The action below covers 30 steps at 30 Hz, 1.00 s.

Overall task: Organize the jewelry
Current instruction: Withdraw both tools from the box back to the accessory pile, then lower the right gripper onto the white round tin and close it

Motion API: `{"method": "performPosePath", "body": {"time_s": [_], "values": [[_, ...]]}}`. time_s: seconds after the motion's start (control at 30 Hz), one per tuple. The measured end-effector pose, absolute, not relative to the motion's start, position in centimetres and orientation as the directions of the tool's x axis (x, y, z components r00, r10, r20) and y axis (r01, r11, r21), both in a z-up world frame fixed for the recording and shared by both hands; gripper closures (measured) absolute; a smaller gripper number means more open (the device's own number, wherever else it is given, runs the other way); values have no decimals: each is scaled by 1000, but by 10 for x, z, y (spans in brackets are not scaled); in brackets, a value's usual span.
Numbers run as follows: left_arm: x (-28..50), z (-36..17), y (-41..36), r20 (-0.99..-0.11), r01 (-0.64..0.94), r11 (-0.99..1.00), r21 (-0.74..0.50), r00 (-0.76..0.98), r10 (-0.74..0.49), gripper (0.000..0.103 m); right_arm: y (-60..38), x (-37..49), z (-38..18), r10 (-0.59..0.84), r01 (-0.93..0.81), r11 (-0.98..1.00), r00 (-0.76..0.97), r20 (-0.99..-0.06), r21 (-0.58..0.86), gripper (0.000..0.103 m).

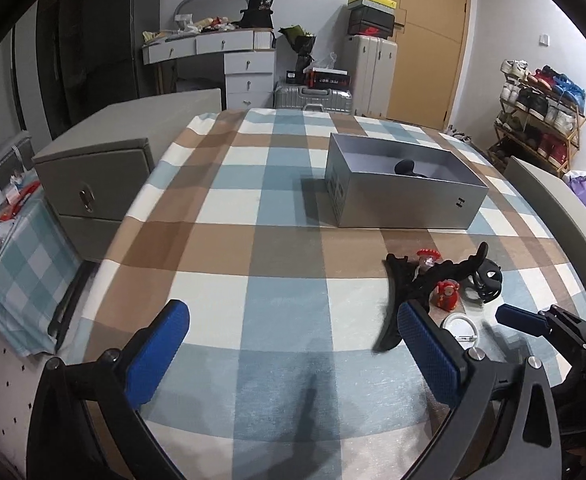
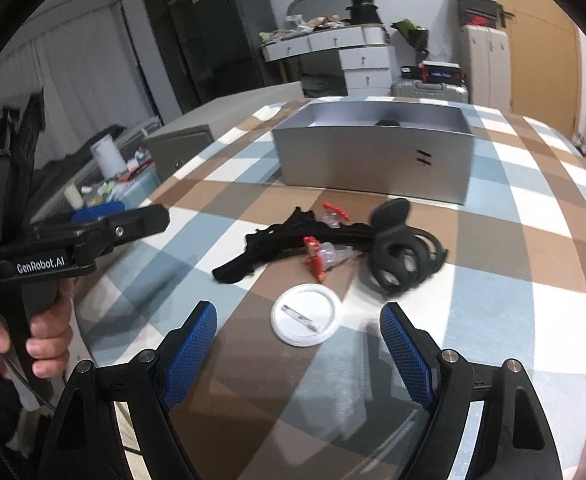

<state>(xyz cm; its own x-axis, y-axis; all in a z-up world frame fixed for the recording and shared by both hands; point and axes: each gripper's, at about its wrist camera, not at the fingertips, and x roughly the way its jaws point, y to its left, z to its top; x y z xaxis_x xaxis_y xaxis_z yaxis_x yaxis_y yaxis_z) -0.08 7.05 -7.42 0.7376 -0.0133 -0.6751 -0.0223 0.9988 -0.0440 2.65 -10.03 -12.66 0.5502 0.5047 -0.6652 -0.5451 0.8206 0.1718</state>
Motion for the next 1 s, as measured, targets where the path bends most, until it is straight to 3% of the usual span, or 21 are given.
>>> {"method": "performPosePath", "body": {"time_s": [0.17,0.5,0.63,0.8,1.0], "values": [[-1,-74,71,-683,-6,999,-41,730,-24,1,-90,31,-131,448,-536,837,559,-698,109,21],[3,-75,75,-698,2,998,-66,714,-48,2,-78,32,-136,371,-535,845,576,-729,7,47],[-2,-70,67,-665,13,1000,-1,746,-11,1,-76,28,-135,354,-542,840,589,-727,-30,61],[-2,-64,64,-640,5,999,36,768,19,1,-71,23,-134,342,-554,830,600,-723,-67,63],[6,-68,75,-694,-4,996,-85,718,-57,1,-83,22,-133,388,-548,836,576,-720,12,63]]}}
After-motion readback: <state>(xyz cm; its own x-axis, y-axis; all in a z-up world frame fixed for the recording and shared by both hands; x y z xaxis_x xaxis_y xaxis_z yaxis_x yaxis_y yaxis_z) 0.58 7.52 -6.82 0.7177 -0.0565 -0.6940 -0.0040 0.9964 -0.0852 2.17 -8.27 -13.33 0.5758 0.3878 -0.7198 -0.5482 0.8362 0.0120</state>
